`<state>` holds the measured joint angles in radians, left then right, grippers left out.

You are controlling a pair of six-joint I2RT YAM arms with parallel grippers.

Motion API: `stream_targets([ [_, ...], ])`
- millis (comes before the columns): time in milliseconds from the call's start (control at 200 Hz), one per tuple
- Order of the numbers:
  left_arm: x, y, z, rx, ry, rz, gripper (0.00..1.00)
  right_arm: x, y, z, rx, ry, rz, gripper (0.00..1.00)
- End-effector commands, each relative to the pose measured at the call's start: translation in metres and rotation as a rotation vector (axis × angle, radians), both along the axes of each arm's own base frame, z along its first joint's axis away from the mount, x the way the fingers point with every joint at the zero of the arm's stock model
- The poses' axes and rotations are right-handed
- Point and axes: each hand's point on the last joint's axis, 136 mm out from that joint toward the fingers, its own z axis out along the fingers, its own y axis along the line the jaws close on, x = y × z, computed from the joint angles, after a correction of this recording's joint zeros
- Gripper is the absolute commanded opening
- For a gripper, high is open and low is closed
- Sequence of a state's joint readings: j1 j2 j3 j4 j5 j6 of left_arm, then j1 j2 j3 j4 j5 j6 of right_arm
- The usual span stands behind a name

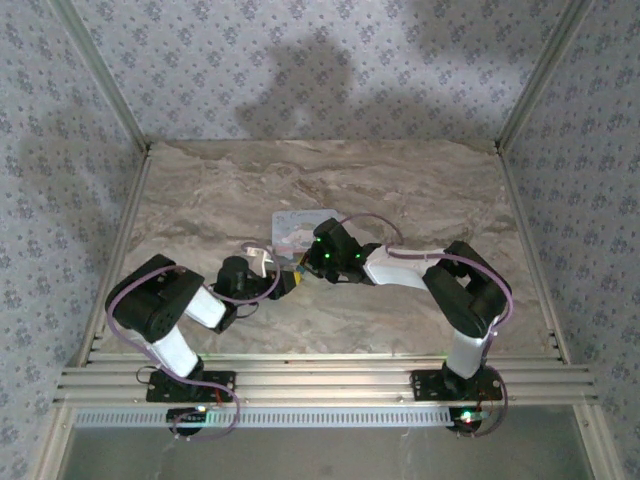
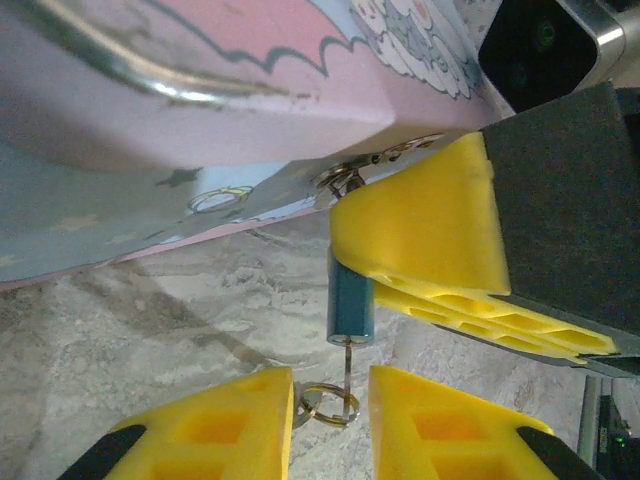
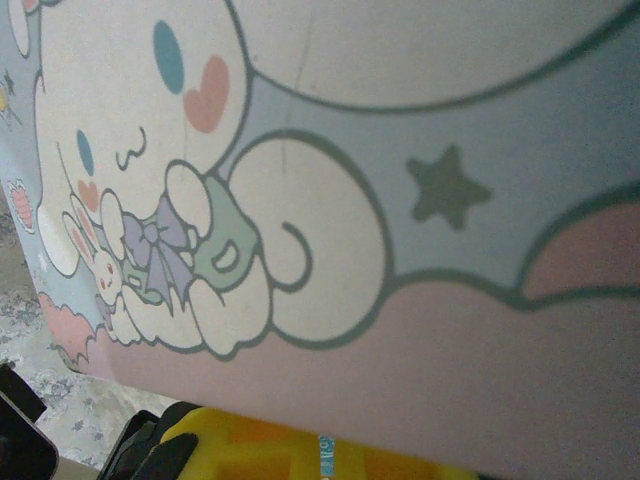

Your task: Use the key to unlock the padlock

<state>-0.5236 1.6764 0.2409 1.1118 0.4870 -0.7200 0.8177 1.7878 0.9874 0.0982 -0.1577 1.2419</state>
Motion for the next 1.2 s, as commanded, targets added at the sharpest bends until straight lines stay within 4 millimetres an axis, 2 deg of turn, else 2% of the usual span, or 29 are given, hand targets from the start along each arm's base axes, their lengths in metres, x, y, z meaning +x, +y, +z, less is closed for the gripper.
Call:
stream_targets([
  [0, 0.005, -0.007, 0.014, -0.036, -0.043, -0.026, 0.24, 0.002, 0.004, 0.003, 0.031, 0.024, -0.006, 0.00],
  [160, 0.005, -0.009, 0.015, -0.043, -0.046, -0.041, 0.15, 0.002, 0.005, 0.004, 0.038, 0.027, -0.007, 0.00],
  [285, 0.003, -0.012, 0.016, -0.044, -0.052, -0.062, 0.00, 0.003, 0.006, 0.005, 0.046, 0.028, -0.011, 0.00],
  [390, 0.001, -0.013, 0.015, -0.029, -0.072, -0.075, 0.00, 0.005, 0.006, 0.008, 0.054, 0.028, -0.017, 0.00],
  [470, 0.000, -0.009, 0.009, 0.048, -0.111, -0.048, 0.00, 0.004, 0.007, 0.010, 0.056, 0.034, -0.012, 0.00],
  [575, -0.007, -0.009, -0.001, 0.311, -0.243, -0.022, 0.00, 0.002, 0.008, 0.011, 0.052, 0.053, 0.006, 0.00],
  [700, -0.004, 0.002, 0.005, 0.556, -0.414, 0.044, 0.00, -0.002, 0.006, 0.012, 0.021, 0.074, 0.038, 0.00],
  [814, -0.004, 0.007, 0.007, 0.755, -0.536, 0.032, 0.00, -0.007, 0.004, 0.010, 0.001, 0.091, 0.054, 0.00],
  [1064, -0.016, -0.013, -0.013, 0.920, -0.657, -0.108, 0.00, -0.014, 0.005, 0.007, -0.010, 0.106, 0.071, 0.00],
  [1199, -0.020, -0.022, -0.020, 0.870, -0.641, -0.115, 0.00, -0.017, 0.005, 0.005, -0.014, 0.111, 0.074, 0.01],
])
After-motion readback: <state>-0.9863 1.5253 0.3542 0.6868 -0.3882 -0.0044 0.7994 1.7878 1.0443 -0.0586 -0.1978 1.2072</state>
